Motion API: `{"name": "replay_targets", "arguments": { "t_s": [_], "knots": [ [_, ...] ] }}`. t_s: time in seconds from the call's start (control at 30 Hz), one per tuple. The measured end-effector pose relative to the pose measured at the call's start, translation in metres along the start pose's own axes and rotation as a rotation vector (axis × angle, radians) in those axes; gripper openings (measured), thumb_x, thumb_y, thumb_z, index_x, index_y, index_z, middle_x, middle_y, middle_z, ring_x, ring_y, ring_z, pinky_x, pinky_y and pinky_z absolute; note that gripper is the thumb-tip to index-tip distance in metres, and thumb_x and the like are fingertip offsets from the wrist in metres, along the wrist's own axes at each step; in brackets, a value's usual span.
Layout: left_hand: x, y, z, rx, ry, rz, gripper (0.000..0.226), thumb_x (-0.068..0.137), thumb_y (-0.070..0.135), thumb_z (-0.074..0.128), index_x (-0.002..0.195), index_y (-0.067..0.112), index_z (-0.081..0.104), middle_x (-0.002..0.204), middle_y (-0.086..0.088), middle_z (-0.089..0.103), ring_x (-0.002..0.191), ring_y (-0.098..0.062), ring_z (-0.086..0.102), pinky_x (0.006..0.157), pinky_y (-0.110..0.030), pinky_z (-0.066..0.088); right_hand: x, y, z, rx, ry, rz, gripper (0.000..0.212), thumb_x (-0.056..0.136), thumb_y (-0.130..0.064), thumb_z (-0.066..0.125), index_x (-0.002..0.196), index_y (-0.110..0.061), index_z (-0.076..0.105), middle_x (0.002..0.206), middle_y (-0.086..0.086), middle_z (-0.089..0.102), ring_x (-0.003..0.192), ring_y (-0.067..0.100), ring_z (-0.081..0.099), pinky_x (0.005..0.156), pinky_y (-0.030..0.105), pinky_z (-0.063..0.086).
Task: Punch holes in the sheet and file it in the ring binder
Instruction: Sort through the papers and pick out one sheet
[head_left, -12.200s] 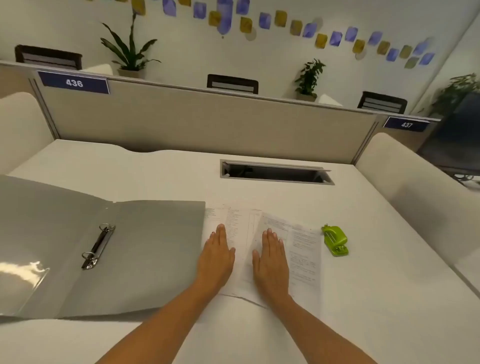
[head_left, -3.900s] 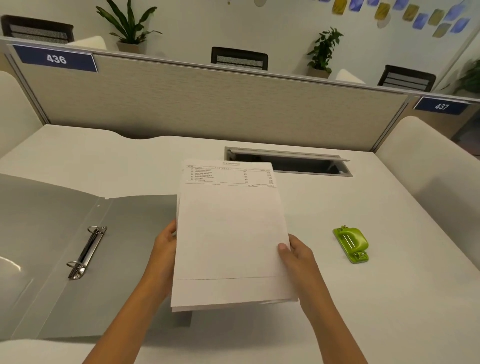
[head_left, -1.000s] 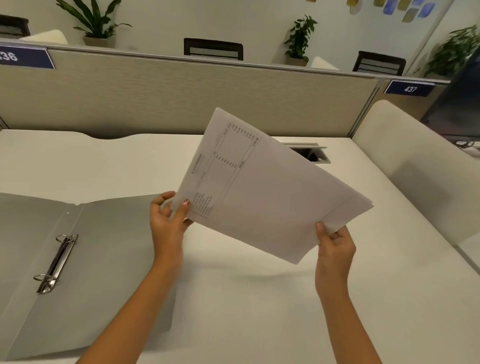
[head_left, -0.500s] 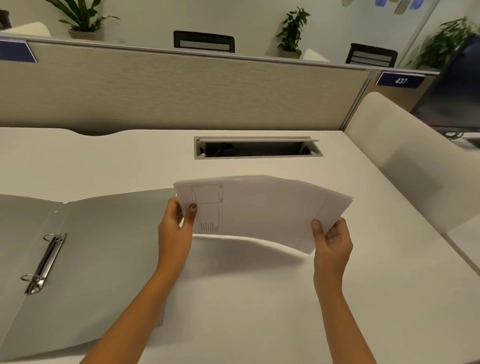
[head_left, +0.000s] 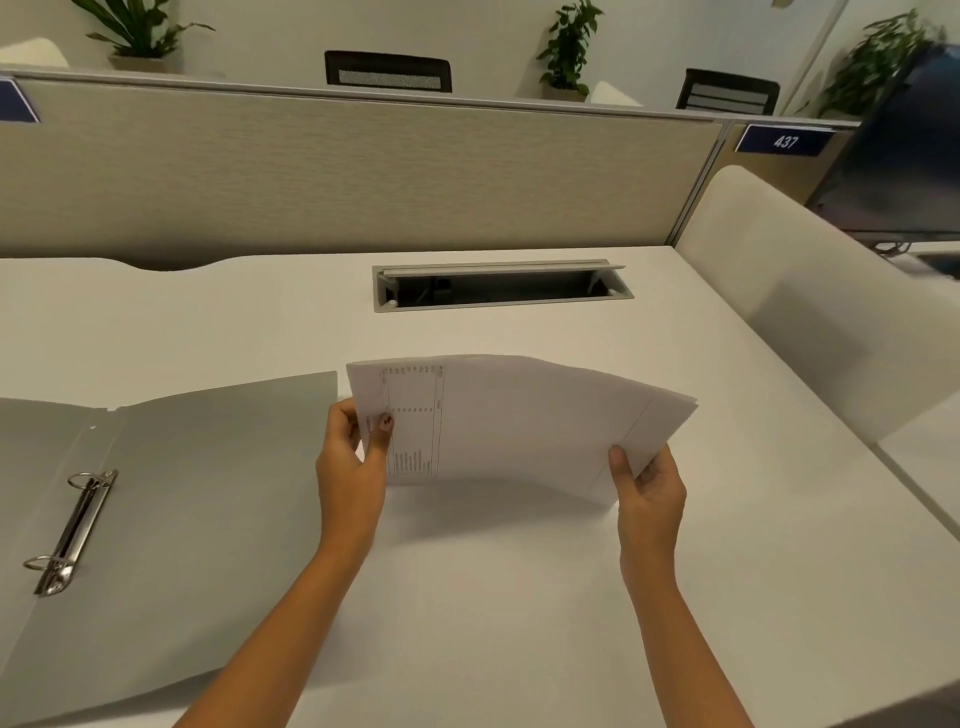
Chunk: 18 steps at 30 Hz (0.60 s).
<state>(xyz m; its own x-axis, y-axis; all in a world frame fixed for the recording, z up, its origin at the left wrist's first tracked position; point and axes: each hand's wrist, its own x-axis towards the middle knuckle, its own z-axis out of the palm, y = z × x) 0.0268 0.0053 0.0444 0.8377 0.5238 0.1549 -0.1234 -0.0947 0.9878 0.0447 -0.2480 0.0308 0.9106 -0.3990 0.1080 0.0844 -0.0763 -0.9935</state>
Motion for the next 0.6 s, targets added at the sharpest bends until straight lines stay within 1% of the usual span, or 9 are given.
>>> {"name": "replay_targets", "arguments": {
  "t_s": [0.1, 0.2, 0.27, 0.37, 0.47, 0.53, 0.6],
  "knots": [
    [-0.001, -0.001, -0.001, -0.018, -0.004, 0.004, 0.018, 0.093, 0.017, 0.058, 0.109, 0.011, 0.051, 0.108, 0.007, 0.064, 0.107, -0.011, 0.06, 0.069, -0.006, 0.048, -0.001, 0.004, -0.002, -0.006, 0.0, 0.012, 0.028, 0.091, -0.013, 0.063, 0.117, -0.019, 0.058, 0.12, 0.005, 0.066, 0.113, 0.021, 0.062, 0.098, 0.038, 0.05],
    [0.0, 0.0, -0.001, -0.02, -0.01, 0.008, 0.012, 0.095, 0.015, 0.055, 0.106, 0.012, 0.052, 0.104, 0.007, 0.064, 0.1, -0.01, 0.061, 0.067, -0.01, 0.05, 0.0, 0.0, -0.002, 0.0, 0.007, 0.002, 0.025, 0.093, -0.012, 0.06, 0.112, -0.027, 0.06, 0.115, 0.001, 0.068, 0.11, 0.019, 0.063, 0.093, 0.031, 0.049],
    [0.001, 0.002, 0.0, -0.004, 0.001, 0.026, 0.009, 0.096, 0.014, 0.053, 0.105, 0.013, 0.051, 0.101, 0.008, 0.064, 0.095, -0.01, 0.061, 0.065, -0.011, 0.051, 0.001, -0.003, -0.002, 0.005, 0.017, -0.012, 0.026, 0.094, -0.011, 0.059, 0.117, -0.023, 0.06, 0.115, 0.002, 0.068, 0.109, 0.017, 0.063, 0.092, 0.028, 0.048],
    [0.0, 0.002, 0.001, -0.014, 0.0, 0.027, 0.011, 0.096, 0.012, 0.052, 0.107, 0.012, 0.051, 0.103, 0.006, 0.063, 0.095, -0.007, 0.06, 0.065, -0.009, 0.05, 0.0, 0.0, -0.003, 0.002, 0.016, -0.009, 0.028, 0.094, -0.012, 0.059, 0.121, -0.019, 0.059, 0.116, 0.002, 0.068, 0.109, 0.017, 0.063, 0.091, 0.026, 0.048],
    [-0.001, -0.003, -0.001, 0.025, -0.042, -0.005, 0.011, 0.096, 0.013, 0.053, 0.106, 0.013, 0.053, 0.104, 0.008, 0.065, 0.099, -0.008, 0.061, 0.065, -0.008, 0.05, -0.001, 0.011, -0.005, -0.027, -0.003, 0.035, 0.029, 0.094, -0.012, 0.059, 0.121, -0.019, 0.059, 0.118, 0.003, 0.067, 0.113, 0.021, 0.062, 0.095, 0.033, 0.049],
    [-0.001, -0.004, -0.002, 0.032, -0.069, -0.013, 0.011, 0.095, 0.012, 0.055, 0.105, 0.015, 0.055, 0.105, 0.011, 0.065, 0.102, -0.008, 0.061, 0.068, -0.007, 0.05, -0.001, 0.015, -0.006, -0.051, -0.008, 0.05, 0.03, 0.093, -0.013, 0.06, 0.123, -0.017, 0.059, 0.12, 0.004, 0.067, 0.114, 0.023, 0.062, 0.098, 0.038, 0.049],
    [0.001, -0.003, -0.003, 0.042, -0.071, -0.007, 0.01, 0.094, 0.013, 0.056, 0.104, 0.016, 0.055, 0.104, 0.012, 0.065, 0.102, -0.009, 0.062, 0.066, -0.008, 0.051, -0.001, 0.013, -0.007, -0.063, -0.006, 0.044, 0.031, 0.093, -0.013, 0.061, 0.124, -0.015, 0.059, 0.119, 0.004, 0.067, 0.113, 0.023, 0.062, 0.099, 0.042, 0.049]
  ]
}}
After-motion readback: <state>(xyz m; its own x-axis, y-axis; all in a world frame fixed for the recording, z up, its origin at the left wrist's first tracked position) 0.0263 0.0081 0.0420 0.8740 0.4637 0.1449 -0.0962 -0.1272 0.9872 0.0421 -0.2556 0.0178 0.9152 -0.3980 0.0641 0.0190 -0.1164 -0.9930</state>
